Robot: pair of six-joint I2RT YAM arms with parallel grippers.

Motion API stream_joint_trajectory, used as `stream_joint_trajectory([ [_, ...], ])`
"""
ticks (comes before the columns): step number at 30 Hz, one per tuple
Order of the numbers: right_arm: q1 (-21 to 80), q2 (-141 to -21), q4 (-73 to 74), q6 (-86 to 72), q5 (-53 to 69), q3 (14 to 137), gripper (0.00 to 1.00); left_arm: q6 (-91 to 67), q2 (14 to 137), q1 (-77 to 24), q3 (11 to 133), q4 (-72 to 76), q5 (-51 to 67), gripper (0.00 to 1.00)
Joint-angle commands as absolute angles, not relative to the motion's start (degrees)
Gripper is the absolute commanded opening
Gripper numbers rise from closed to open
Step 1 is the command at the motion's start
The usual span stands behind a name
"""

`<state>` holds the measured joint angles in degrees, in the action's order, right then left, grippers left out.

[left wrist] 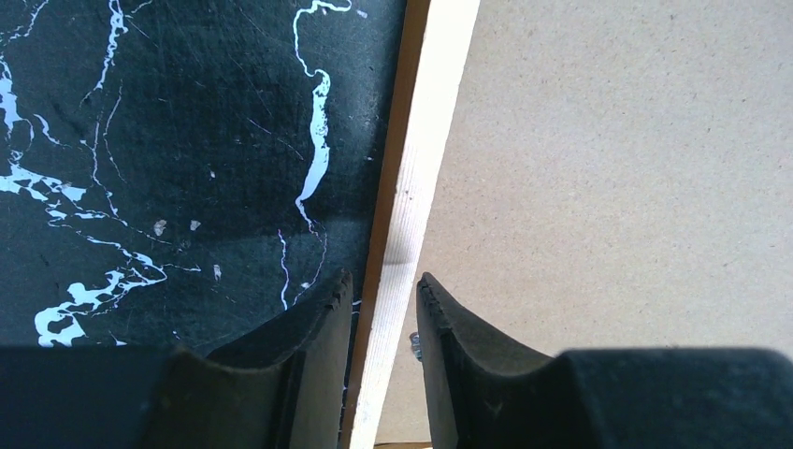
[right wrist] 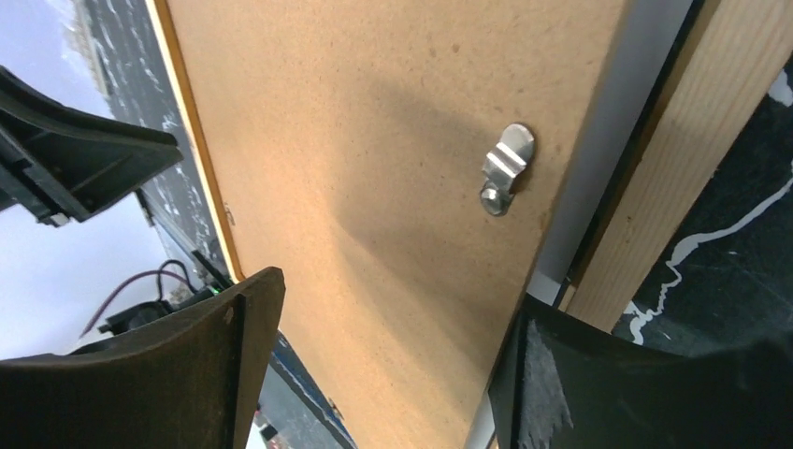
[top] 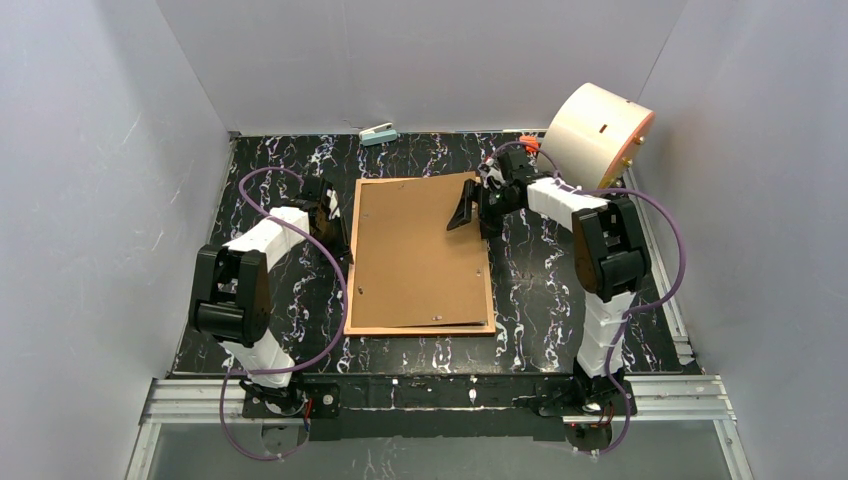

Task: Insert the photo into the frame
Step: Place the photo frame item in the photo frame.

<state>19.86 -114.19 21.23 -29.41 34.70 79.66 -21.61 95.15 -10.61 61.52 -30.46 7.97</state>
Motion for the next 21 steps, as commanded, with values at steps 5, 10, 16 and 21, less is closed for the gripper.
stream_joint_trajectory([
  [5, 22.06, -112.59, 27.86, -26.98, 27.72, 85.46, 0.90, -20.92, 92.76, -10.37, 60.96, -30.96, 7.99, 0.32],
  [10, 23.14, -113.15, 32.40, -25.94, 21.73, 88.00, 0.94, -20.59, 92.64, -10.35, 60.53, -30.66, 7.82, 0.32],
  [16, 24.30, -114.42, 36.89, -25.10, 16.05, 90.58, 0.95, -20.39, 92.47, -10.34, 60.22, -30.52, 7.71, 0.33],
  [21, 24.82, -115.65, 37.52, -25.36, 16.94, 90.75, 0.91, -20.56, 92.54, -10.29, 59.93, -30.32, 8.09, 0.33],
])
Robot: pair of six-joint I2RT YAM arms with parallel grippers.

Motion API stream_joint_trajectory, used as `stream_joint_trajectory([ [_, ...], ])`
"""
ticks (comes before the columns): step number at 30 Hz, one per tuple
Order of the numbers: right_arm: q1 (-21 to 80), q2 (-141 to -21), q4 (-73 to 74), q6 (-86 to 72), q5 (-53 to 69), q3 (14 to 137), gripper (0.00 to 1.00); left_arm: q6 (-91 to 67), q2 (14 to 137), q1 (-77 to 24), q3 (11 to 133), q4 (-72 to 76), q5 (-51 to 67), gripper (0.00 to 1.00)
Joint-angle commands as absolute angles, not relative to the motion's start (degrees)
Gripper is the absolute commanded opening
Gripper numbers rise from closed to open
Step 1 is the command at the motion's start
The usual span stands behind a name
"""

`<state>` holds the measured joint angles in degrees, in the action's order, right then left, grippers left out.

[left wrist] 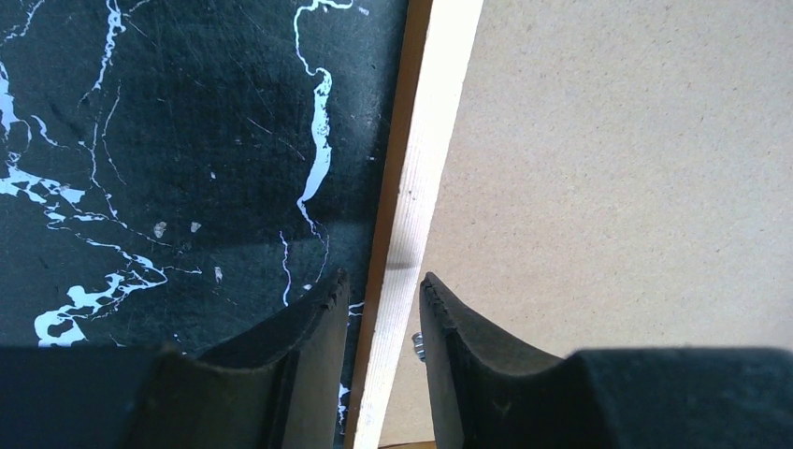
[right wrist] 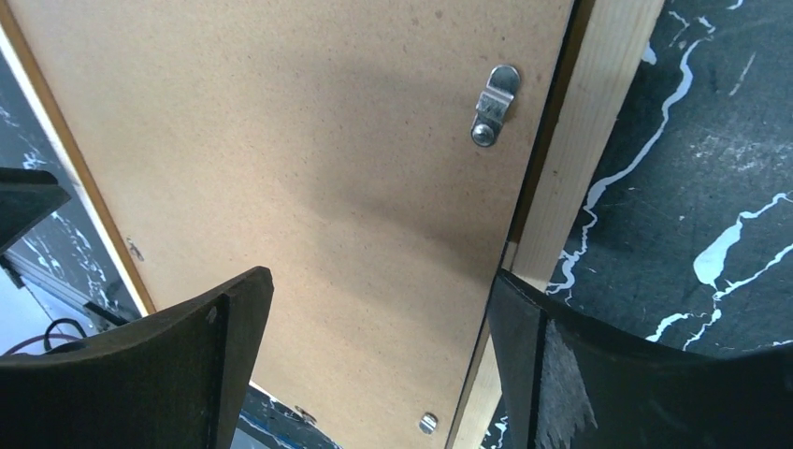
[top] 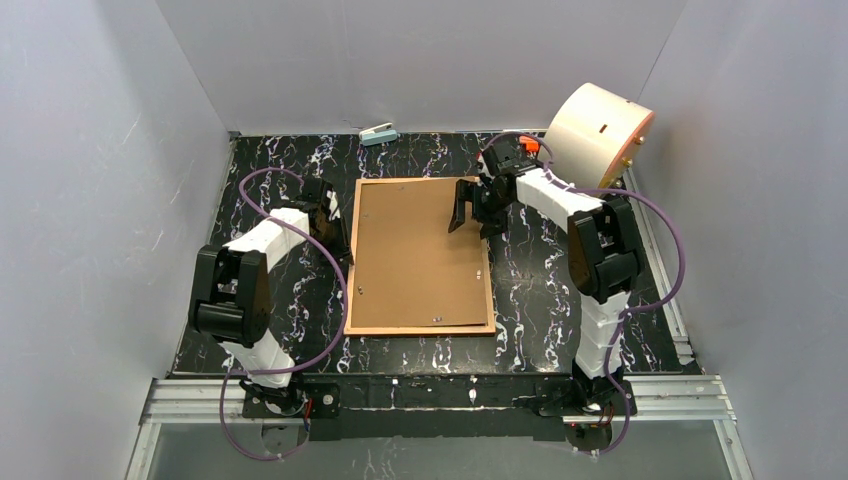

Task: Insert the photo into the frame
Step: Place the photo frame item in the photo frame.

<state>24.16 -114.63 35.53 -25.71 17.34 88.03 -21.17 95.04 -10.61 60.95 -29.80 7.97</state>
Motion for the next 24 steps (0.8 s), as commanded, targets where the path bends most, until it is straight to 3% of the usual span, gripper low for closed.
stream_joint_trajectory([
  [1, 24.98, -115.93, 37.51, -25.40, 17.15, 90.75, 0.90, -20.64, 92.55, -10.31, 59.83, -30.31, 8.21, 0.33],
  [15, 25.74, -117.38, 40.57, -22.63, 15.09, 93.65, 0.84, -21.10, 92.37, -10.28, 59.57, -29.97, 8.31, 0.34],
  [24, 26.16, -114.65, 46.36, -20.15, 4.33, 97.01, 0.85, -20.92, 92.53, -10.28, 60.41, -30.65, 7.47, 0.35],
])
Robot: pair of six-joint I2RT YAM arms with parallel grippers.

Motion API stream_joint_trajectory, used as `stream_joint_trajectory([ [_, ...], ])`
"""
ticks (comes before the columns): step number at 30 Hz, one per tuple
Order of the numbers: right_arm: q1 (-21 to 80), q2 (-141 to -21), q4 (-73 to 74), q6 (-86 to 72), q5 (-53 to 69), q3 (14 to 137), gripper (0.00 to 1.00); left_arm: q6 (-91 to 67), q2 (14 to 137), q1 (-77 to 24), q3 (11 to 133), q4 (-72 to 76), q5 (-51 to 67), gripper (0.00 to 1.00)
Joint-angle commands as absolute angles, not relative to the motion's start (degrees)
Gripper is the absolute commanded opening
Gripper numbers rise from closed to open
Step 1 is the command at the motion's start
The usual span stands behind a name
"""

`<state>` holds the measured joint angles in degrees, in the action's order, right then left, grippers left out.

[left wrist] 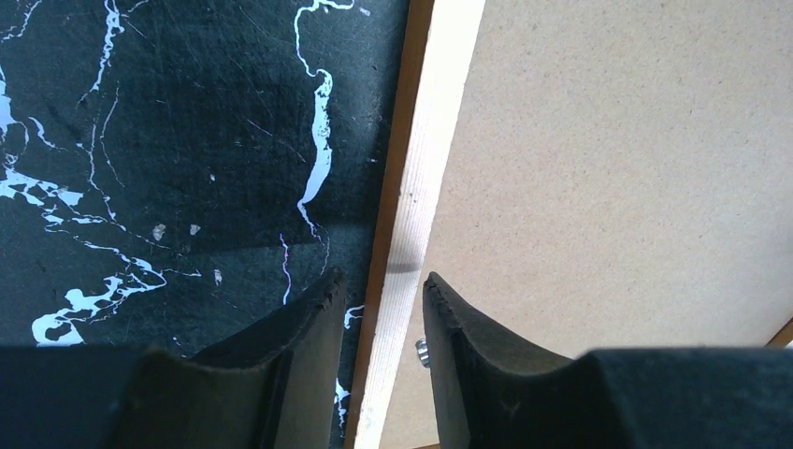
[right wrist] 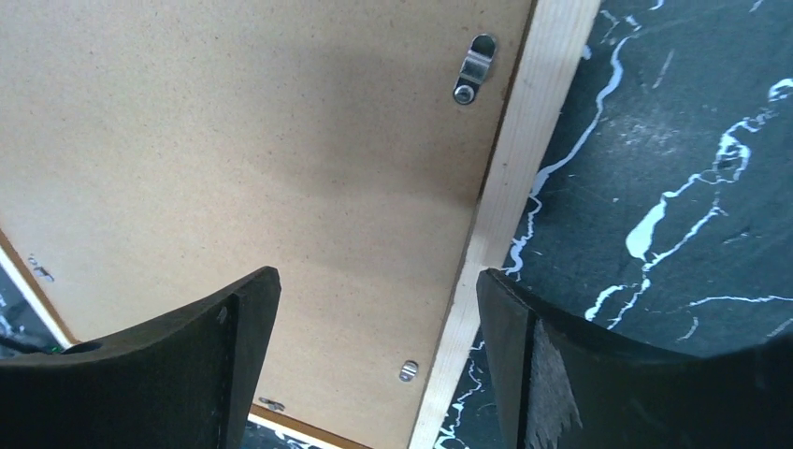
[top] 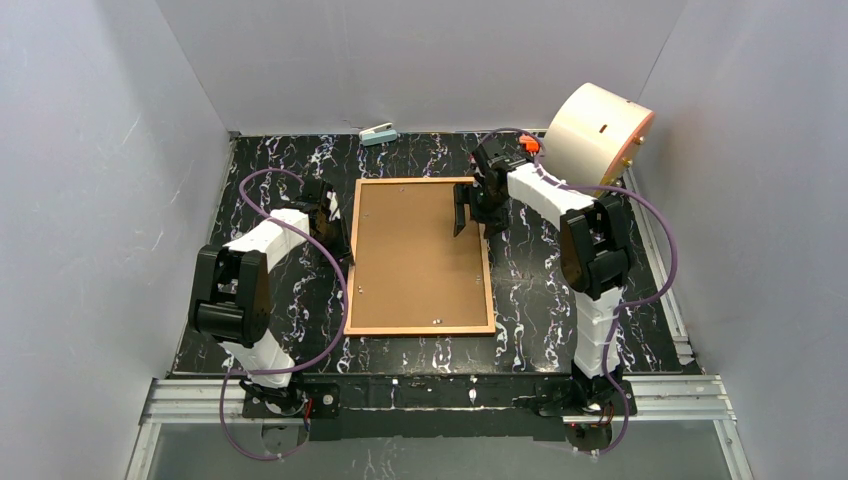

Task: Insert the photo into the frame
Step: Place the photo frame item in the photo frame, then install the photo frame at the center of the board.

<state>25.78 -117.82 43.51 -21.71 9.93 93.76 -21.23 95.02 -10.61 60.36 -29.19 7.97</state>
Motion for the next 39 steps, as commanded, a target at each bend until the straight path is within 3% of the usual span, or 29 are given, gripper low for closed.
stream_joint_trajectory([
  [1, 26.11, -114.27, 46.21, -19.97, 4.34, 96.98, 0.84, -20.92, 92.61, -10.27, 60.47, -30.68, 7.39, 0.36],
  [8, 26.15, -114.71, 42.30, -19.94, 10.68, 93.73, 0.57, -21.09, 92.94, -10.24, 60.76, -31.01, 7.13, 0.37],
  [13, 27.12, -114.89, 38.26, -21.01, 13.98, 89.87, 0.47, -21.17, 93.08, -10.28, 60.49, -31.20, 7.10, 0.37],
  [19, 27.76, -112.54, 33.81, -23.11, 15.11, 84.44, 0.39, -22.07, 93.75, -10.28, 59.50, -31.03, 8.87, 0.36],
  [27, 31.33, -100.03, 14.04, -32.44, 25.77, 70.73, 0.39, -23.84, 91.77, -10.34, 55.96, -29.61, 11.55, 0.33],
  [33, 39.07, -102.74, 3.88, -42.24, 28.16, 67.03, 0.21, -24.56, 88.11, -10.29, 52.48, -29.20, 9.89, 0.30],
  [36, 43.24, -105.10, -0.92, -46.20, 27.16, 67.32, 0.21, -25.06, 85.70, -10.28, 50.40, -29.04, 9.55, 0.29],
  [39, 45.91, -107.98, -3.90, -49.60, 25.46, 68.33, 0.32, -25.50, 83.62, -10.28, 48.64, -28.78, 10.30, 0.29],
])
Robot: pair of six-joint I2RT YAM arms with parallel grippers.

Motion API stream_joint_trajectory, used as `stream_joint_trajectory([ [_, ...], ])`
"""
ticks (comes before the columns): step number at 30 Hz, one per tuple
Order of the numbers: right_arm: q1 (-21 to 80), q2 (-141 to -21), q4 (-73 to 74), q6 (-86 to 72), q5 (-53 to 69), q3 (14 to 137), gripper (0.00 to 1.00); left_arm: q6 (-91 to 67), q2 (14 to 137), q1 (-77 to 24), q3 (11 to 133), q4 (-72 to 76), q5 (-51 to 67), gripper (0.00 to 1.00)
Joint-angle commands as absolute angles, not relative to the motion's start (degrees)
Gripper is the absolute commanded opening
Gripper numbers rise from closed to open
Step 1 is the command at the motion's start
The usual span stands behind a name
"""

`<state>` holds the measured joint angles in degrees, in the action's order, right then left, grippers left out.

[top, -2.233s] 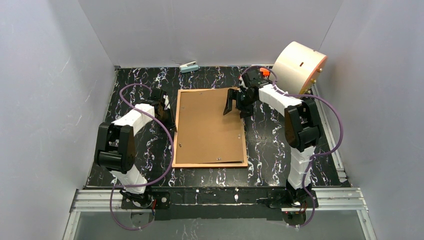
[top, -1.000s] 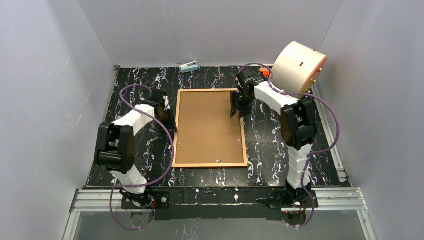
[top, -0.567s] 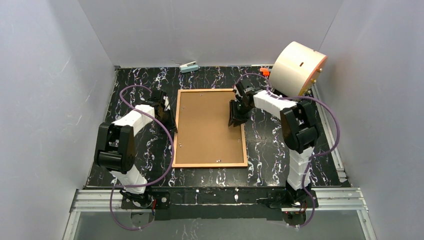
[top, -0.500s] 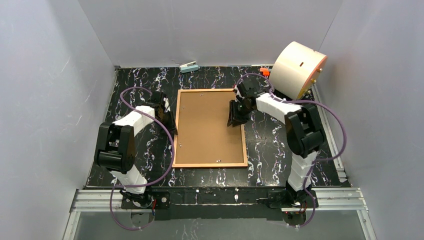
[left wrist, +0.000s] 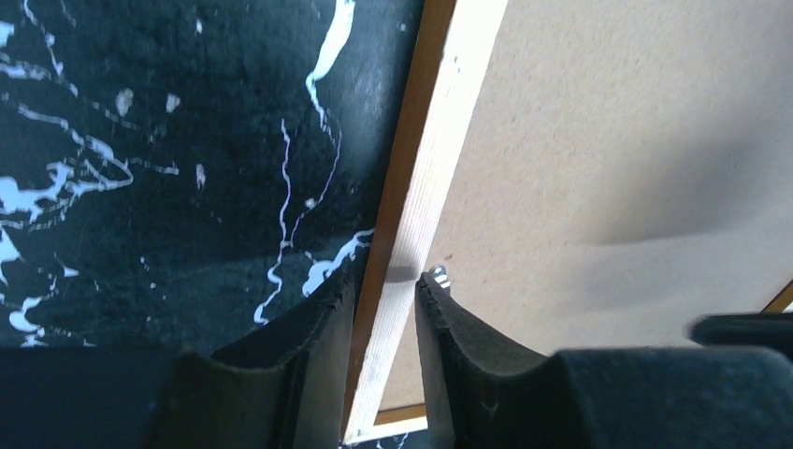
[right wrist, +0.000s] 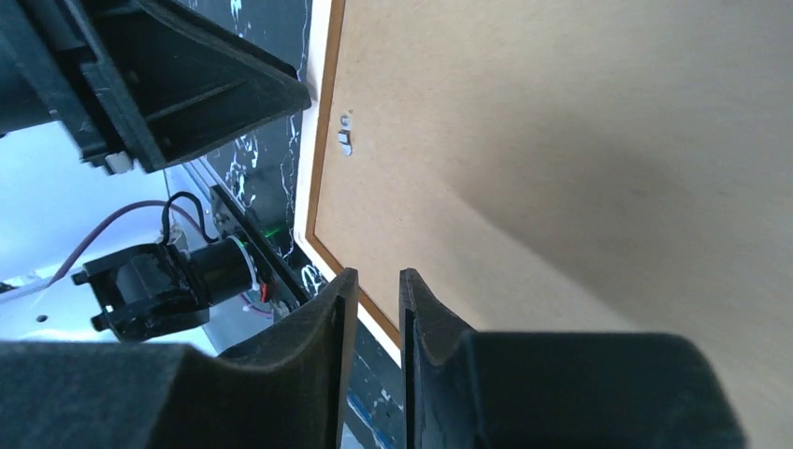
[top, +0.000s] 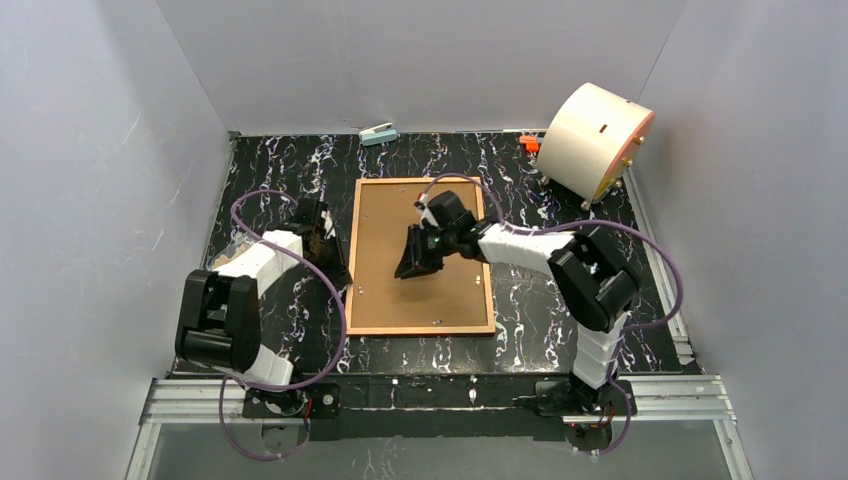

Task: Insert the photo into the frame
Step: Install the photo frame at the center of the board.

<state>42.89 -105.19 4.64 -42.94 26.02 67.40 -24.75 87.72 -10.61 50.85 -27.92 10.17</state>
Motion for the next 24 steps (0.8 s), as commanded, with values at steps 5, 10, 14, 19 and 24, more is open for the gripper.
stream_joint_trajectory([
  [5, 49.01, -112.62, -4.82, -51.82, 23.93, 71.71, 0.35, -25.84, 81.79, -10.37, 46.67, -28.65, 10.63, 0.28],
  [10, 51.33, -116.08, -6.40, -54.27, 23.13, 73.66, 0.29, -25.86, 82.47, -10.35, 45.09, -28.16, 12.52, 0.25],
  [14, 52.62, -118.55, -6.50, -55.85, 22.11, 75.01, 0.27, -25.59, 83.33, -10.37, 44.44, -27.95, 14.16, 0.23],
  [19, 53.50, -120.90, -6.68, -57.03, 21.39, 76.59, 0.25, -25.58, 83.41, -10.37, 44.17, -27.94, 14.26, 0.17],
  [24, 53.92, -122.33, -6.68, -57.22, 21.01, 77.57, 0.23, -25.49, 83.58, -10.34, 44.20, -27.97, 14.44, 0.11],
])
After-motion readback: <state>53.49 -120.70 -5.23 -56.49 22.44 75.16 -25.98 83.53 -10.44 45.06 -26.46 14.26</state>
